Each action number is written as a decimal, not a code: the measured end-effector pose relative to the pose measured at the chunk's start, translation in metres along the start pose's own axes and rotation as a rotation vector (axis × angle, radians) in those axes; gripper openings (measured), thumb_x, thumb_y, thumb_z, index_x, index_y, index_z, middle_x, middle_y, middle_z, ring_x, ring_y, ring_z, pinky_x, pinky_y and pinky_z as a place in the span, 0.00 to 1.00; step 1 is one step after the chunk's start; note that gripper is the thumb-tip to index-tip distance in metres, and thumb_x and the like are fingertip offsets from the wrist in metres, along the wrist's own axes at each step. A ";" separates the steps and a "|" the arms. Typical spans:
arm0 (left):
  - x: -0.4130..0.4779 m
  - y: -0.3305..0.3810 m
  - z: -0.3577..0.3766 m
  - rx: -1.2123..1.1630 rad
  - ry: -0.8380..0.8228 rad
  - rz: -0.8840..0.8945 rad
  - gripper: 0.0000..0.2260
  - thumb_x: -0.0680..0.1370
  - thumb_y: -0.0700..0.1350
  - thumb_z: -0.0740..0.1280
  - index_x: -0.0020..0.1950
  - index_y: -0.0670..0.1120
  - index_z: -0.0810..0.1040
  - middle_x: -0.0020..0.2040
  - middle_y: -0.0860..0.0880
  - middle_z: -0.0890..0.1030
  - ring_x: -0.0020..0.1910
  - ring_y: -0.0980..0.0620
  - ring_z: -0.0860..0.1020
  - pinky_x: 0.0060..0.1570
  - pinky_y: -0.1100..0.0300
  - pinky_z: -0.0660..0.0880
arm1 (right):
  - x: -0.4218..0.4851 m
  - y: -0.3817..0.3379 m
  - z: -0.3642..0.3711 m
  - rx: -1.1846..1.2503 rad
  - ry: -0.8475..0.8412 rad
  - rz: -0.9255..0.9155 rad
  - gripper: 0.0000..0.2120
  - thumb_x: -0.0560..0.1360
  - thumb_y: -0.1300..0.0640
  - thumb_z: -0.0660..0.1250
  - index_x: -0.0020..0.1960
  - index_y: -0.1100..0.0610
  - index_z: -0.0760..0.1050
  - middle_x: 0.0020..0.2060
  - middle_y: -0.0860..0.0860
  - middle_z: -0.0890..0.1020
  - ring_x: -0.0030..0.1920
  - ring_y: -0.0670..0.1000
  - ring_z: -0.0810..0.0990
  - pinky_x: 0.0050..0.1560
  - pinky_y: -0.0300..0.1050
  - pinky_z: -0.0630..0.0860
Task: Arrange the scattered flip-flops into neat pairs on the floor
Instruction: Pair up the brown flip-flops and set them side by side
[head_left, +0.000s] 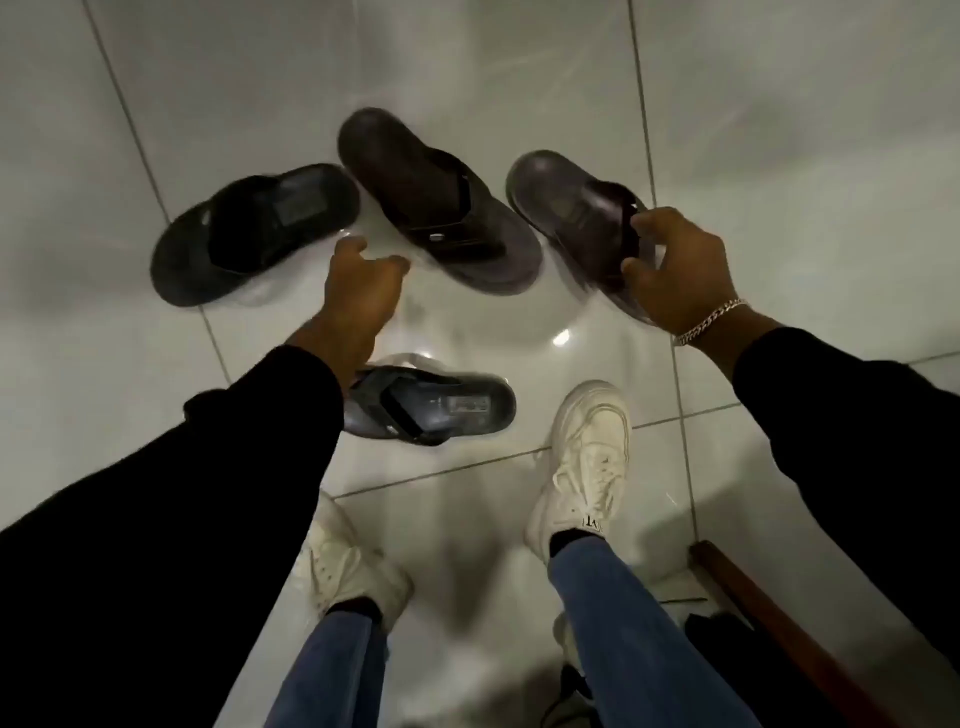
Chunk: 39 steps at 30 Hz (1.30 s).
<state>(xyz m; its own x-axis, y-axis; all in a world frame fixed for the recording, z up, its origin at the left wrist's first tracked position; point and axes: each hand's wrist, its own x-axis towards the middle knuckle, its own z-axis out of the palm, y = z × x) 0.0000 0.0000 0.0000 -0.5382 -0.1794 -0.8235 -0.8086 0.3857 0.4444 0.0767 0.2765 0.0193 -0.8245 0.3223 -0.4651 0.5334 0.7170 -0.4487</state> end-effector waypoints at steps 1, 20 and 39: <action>0.012 0.002 0.004 -0.059 0.023 -0.032 0.26 0.76 0.47 0.66 0.73 0.47 0.64 0.69 0.45 0.73 0.63 0.43 0.74 0.55 0.48 0.77 | 0.007 0.009 0.007 -0.006 0.012 0.035 0.21 0.70 0.60 0.67 0.63 0.61 0.73 0.58 0.60 0.80 0.59 0.60 0.77 0.60 0.45 0.70; 0.076 0.008 0.080 0.353 0.096 0.393 0.12 0.69 0.42 0.65 0.50 0.42 0.81 0.49 0.42 0.84 0.47 0.43 0.82 0.50 0.55 0.80 | 0.090 0.013 0.051 0.194 0.169 0.423 0.22 0.67 0.40 0.70 0.48 0.58 0.79 0.41 0.52 0.82 0.39 0.52 0.83 0.37 0.36 0.73; 0.039 -0.030 0.126 0.218 0.224 0.434 0.12 0.78 0.45 0.62 0.58 0.43 0.77 0.47 0.40 0.83 0.49 0.41 0.79 0.48 0.61 0.67 | 0.089 0.029 0.036 0.339 0.030 0.376 0.13 0.70 0.57 0.63 0.50 0.52 0.82 0.44 0.48 0.83 0.52 0.52 0.80 0.56 0.45 0.76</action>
<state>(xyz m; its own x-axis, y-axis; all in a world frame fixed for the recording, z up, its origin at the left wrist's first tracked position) 0.0332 0.0953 -0.0901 -0.8690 -0.1409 -0.4743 -0.4449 0.6419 0.6245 0.0256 0.3039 -0.0629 -0.5663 0.5410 -0.6218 0.8215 0.3089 -0.4793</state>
